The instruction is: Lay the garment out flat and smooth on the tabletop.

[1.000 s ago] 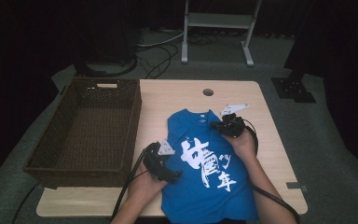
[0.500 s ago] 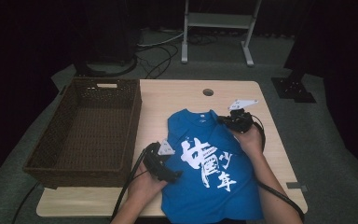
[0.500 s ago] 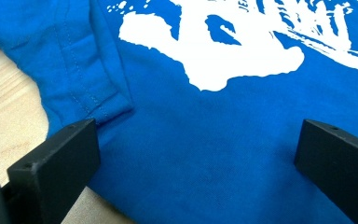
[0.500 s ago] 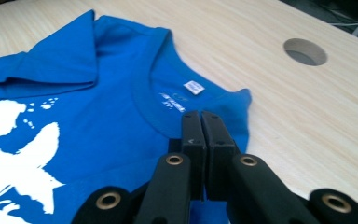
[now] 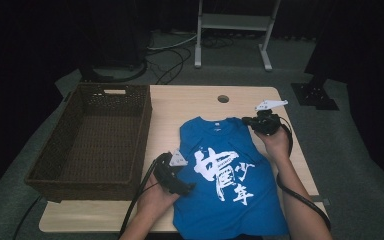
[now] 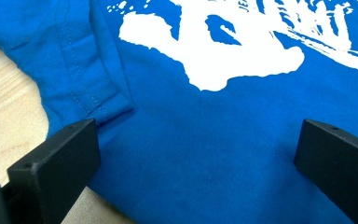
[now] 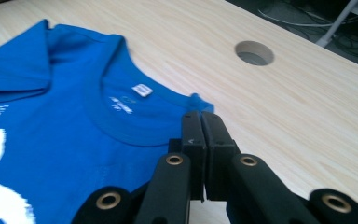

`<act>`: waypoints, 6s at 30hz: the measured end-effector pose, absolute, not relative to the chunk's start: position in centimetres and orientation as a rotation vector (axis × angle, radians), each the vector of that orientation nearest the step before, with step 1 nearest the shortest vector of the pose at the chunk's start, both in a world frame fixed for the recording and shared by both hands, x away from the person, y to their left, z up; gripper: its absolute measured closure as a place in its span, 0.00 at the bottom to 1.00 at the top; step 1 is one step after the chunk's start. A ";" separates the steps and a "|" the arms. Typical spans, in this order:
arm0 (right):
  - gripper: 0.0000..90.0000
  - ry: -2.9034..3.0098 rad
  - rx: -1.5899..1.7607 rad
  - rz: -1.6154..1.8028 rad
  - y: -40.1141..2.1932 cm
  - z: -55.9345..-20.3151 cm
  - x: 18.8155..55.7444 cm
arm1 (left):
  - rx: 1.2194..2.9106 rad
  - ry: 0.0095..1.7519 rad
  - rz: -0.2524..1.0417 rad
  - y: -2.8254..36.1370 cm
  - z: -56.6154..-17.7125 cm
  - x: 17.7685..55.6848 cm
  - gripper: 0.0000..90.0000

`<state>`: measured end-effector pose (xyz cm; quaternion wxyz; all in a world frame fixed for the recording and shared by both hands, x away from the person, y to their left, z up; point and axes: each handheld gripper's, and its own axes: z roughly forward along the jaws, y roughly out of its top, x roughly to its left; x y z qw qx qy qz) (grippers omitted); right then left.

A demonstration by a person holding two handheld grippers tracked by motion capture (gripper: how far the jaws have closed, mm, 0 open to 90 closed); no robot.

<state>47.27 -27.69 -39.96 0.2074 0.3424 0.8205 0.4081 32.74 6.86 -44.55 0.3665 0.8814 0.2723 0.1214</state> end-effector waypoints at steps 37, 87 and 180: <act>0.91 2.408 0.926 1.101 -26.3 -42.7 46.3 | 2.262 0.706 0.315 6.8 -44.5 32.7 0.00; 0.98 2.221 1.041 1.117 -31.7 -39.7 45.8 | 2.264 0.705 0.315 6.9 -44.5 32.7 0.00; 0.00 2.568 0.862 1.051 -30.5 -44.6 38.4 | 2.263 0.705 0.314 6.7 -44.5 32.7 0.00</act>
